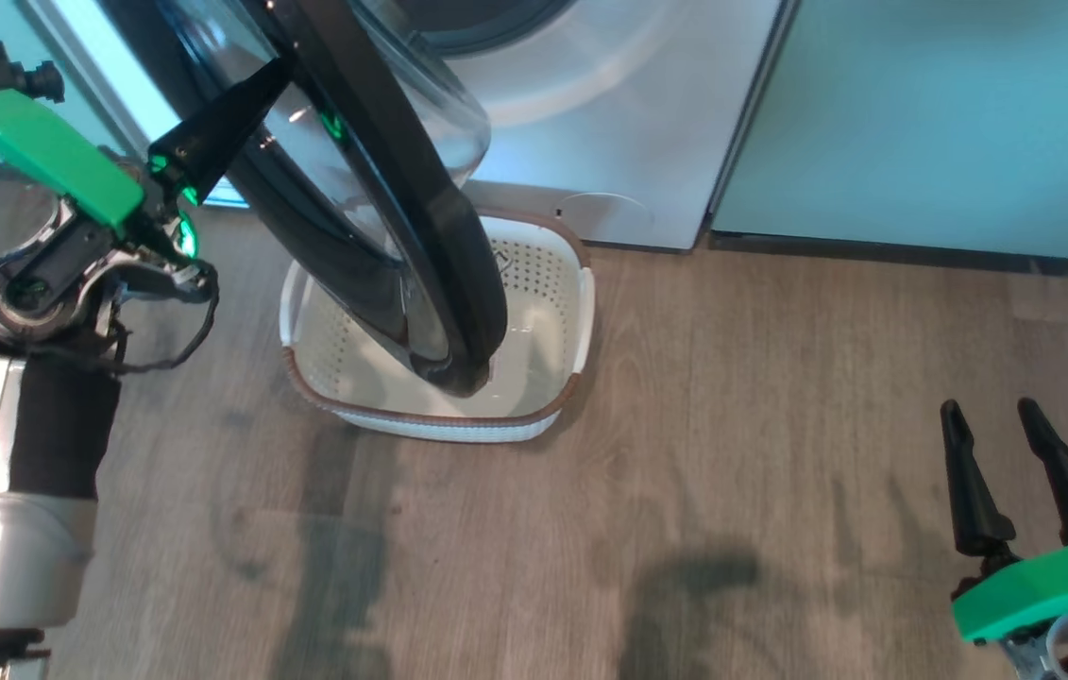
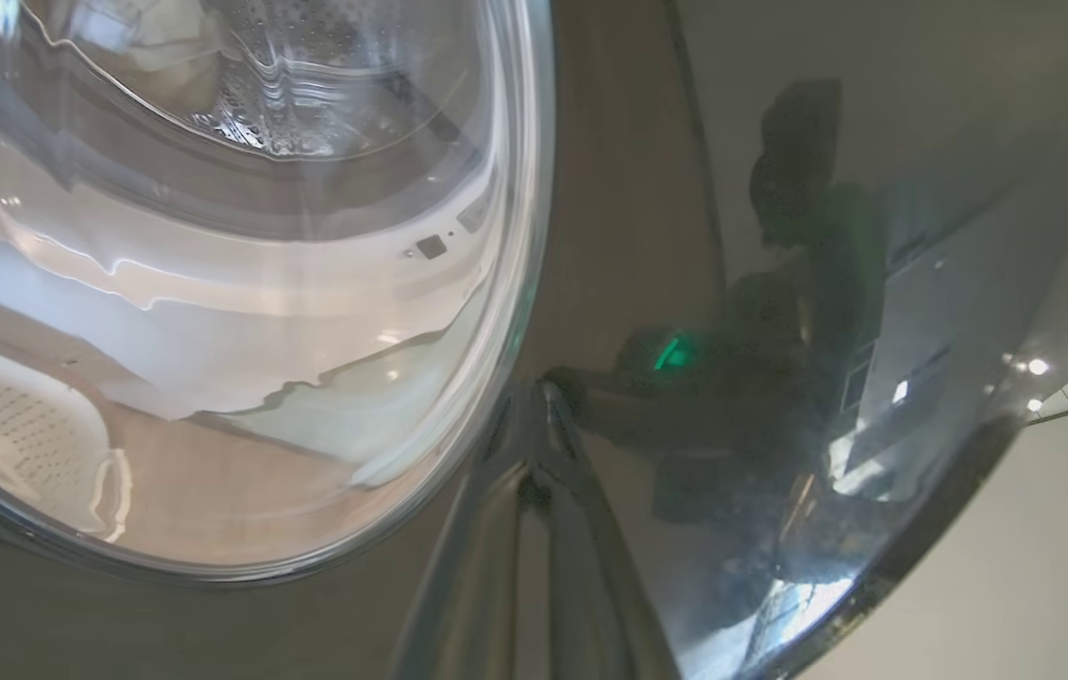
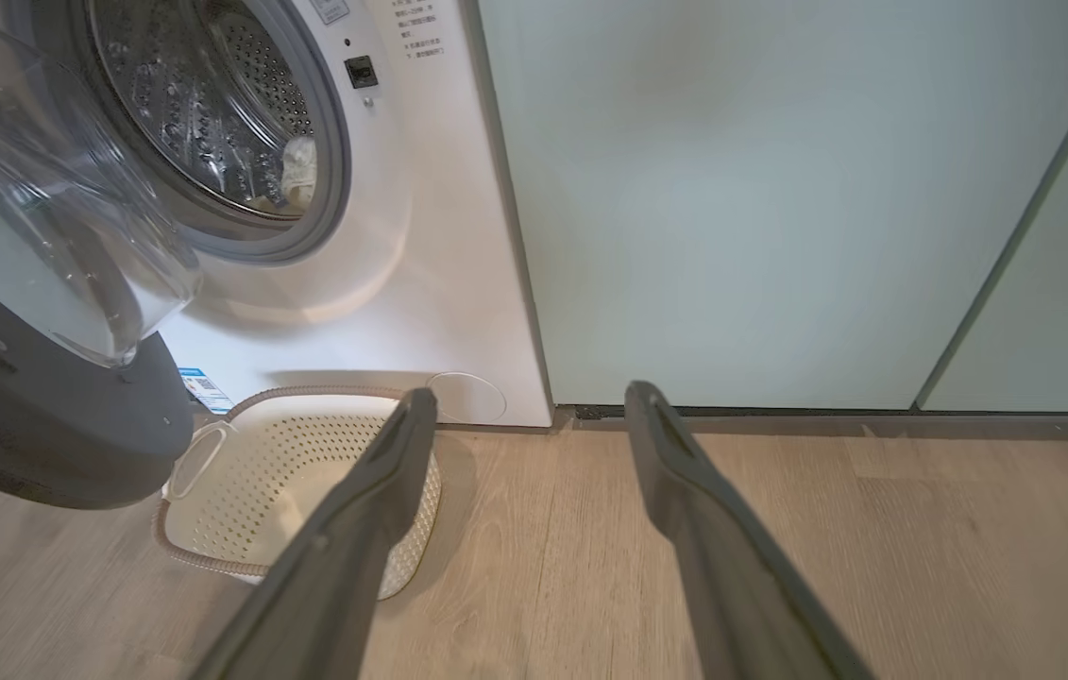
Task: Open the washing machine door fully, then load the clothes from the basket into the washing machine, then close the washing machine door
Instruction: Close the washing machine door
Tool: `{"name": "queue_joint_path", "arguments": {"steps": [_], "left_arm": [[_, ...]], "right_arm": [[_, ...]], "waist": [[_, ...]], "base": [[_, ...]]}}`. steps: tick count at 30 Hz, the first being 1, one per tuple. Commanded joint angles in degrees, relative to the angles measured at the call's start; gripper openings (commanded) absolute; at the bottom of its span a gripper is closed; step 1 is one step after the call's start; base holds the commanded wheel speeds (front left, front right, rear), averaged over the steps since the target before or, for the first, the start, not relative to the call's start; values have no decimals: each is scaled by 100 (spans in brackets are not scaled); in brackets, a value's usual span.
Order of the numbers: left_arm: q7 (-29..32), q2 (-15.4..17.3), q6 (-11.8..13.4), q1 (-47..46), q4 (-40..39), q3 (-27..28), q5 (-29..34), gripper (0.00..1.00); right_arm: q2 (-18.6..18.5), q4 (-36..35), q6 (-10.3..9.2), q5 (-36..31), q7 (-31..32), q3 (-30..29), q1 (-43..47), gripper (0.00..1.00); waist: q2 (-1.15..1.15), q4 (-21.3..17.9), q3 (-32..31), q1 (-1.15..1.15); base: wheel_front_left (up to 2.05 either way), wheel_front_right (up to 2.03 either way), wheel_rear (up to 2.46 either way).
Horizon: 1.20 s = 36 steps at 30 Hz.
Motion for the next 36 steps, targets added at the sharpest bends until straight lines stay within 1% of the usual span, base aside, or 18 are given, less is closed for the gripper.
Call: {"name": "queue_joint_path", "arguments": {"steps": [1,10,21,27,33,36], "left_arm": [[-28,184,-4,-358,-149,184,64,0],[-149,126,-33,-450,61,249,66,0],[-190,81,-60,-200,13,353,-28,0],[-320,26,-66,170,-191,519,-109,0],[-469,-83,-68,698,-700,784,-258,0],[-619,-148,-68,1011,-1011,909,-216,0]], "right_arm": [[-35,-151,-16,25,-77,121,-199,100],[-23,-42,-16,43,-148,139,-213,100],[-19,-2,-16,27,-163,56,-141,100],[-18,-7,-16,-5,-145,-52,-90,100],[-19,-43,-16,-43,-135,-151,-59,100],[-18,-69,-16,-58,-137,-199,-50,100]], "waist": [[0,-95,5,0],[0,-312,-32,0],[0,-256,-158,0],[0,-105,-245,0],[0,51,-331,0],[0,123,-356,0]], "base": [[0,0,0],[0,0,0],[0,0,0],[0,0,0],[0,0,0],[0,0,0]]}}
